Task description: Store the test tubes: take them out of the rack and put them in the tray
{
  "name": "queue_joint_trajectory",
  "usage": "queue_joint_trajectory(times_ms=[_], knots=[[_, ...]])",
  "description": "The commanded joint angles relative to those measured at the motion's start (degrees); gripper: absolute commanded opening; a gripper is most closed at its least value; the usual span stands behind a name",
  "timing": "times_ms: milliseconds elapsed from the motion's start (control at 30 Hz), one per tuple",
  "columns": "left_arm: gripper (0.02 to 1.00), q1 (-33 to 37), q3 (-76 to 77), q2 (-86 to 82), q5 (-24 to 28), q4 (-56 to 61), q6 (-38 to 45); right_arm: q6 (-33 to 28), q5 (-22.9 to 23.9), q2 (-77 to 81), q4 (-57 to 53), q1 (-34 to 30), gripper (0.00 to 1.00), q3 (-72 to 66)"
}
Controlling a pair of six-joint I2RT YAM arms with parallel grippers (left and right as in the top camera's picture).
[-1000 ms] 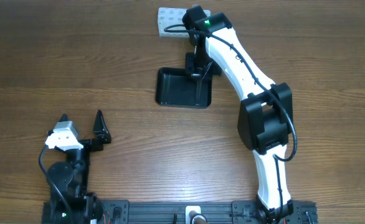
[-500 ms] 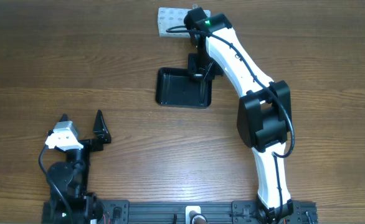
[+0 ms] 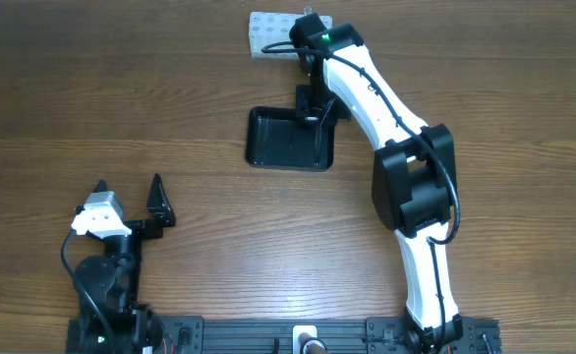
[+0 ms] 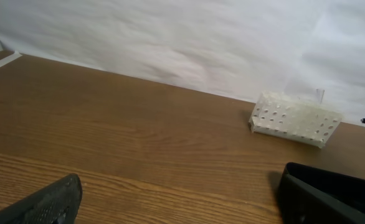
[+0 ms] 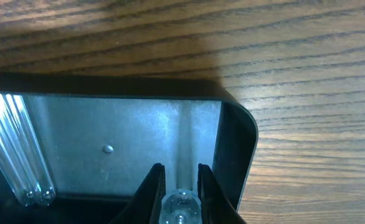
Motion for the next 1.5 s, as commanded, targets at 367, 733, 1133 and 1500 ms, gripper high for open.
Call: queue_joint_trajectory(times_ms=[367,733,1133,1500], knots=[[0.996,0.24,-0.26,-0.35,0.79,-0.22,0.85,-0.02,2.73,5.2,1.92,-0.44,0.012,0.92],[0.998,0.26,-0.24,-0.35,0.79,-0.22,0.85,0.0,5.14,6.69,4.44,-0.44,0.051,0.92],[0.998,0.26,-0.26,-0.35,0.79,-0.22,0.85,-0.02,3.54,6.6,4.02,-0.42,0.275,1.44],[0.998,0.26,-0.26,-0.35,0.79,-0.22,0.85,0.02,0.74,6.6,-7.82,-0.39,0.283,17.35]])
